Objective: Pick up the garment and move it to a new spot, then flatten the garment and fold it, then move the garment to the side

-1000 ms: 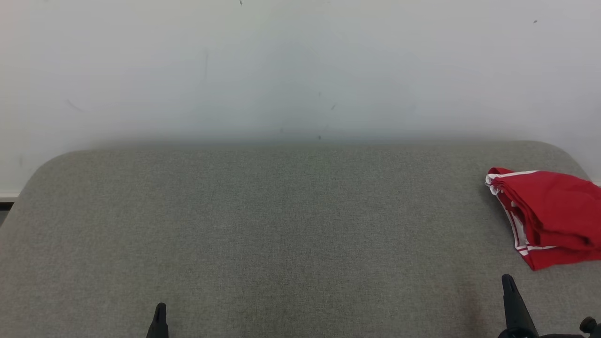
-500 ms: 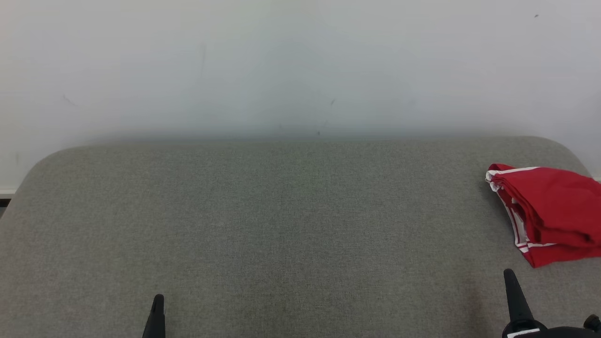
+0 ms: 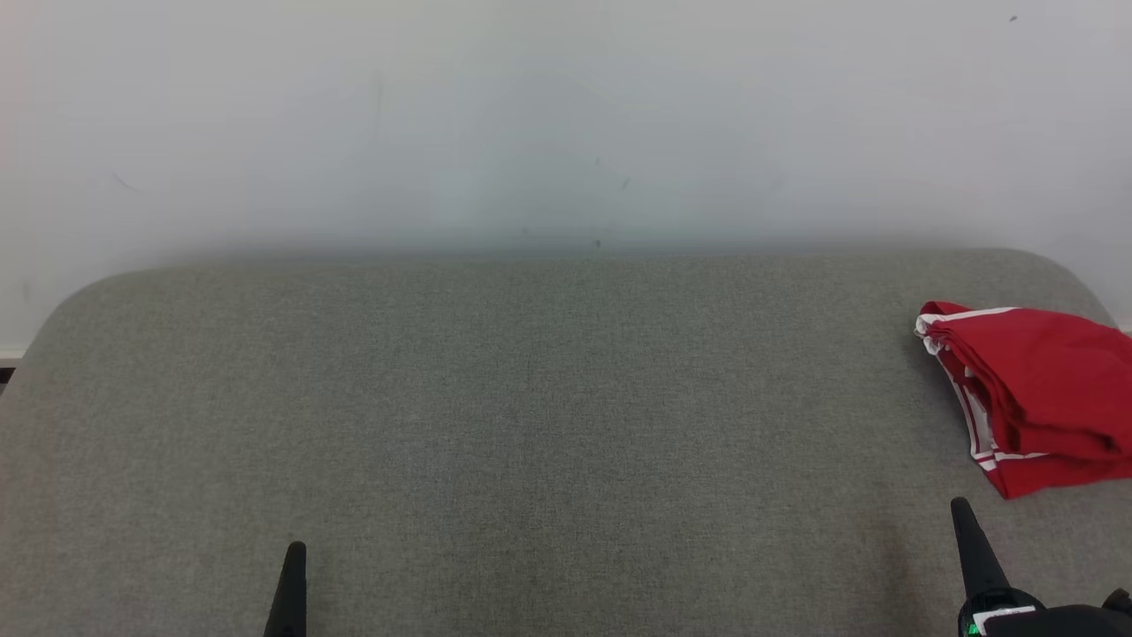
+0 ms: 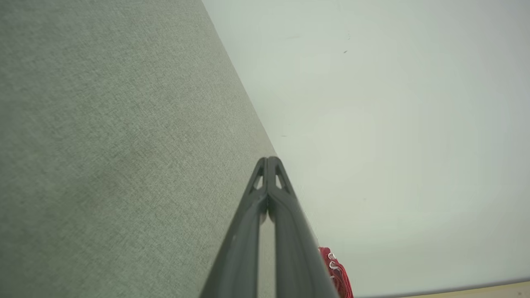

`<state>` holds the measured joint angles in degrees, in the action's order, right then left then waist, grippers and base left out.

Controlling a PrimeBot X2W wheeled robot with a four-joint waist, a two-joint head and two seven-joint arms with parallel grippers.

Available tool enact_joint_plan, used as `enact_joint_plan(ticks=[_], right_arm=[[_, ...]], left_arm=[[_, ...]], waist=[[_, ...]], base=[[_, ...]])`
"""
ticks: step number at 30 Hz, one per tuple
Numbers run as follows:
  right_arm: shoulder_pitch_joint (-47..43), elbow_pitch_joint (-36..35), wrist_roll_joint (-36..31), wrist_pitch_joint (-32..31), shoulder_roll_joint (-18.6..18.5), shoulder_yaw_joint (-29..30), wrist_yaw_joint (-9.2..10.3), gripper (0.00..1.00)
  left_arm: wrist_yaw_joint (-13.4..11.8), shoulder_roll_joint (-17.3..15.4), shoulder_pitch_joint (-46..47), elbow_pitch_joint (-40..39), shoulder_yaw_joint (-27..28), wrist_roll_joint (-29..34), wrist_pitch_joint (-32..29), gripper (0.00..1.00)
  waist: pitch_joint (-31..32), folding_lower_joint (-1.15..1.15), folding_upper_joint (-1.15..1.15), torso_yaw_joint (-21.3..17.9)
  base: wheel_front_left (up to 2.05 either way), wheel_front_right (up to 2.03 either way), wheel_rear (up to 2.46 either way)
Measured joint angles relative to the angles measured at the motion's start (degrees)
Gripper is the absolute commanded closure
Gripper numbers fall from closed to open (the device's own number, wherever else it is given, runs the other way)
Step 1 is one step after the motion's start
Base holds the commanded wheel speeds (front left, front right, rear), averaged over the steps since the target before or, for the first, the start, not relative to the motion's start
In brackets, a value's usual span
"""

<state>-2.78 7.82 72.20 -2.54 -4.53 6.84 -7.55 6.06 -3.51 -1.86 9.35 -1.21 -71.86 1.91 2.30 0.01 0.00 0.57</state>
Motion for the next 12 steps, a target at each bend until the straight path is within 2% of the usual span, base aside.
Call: enact_joint_plan(ticks=[12], right_arm=[[1.02,0.42,6.08,-2.0,0.38,1.08,0.0,1.0]], left_arm=[[0.48,0.08,1.42,0.46,0.65,-6.14,-1.53,1.0]], waist=[[-0.66,-0.01,0.0,-0.15]], base=[[0.0,0.0,0.0]])
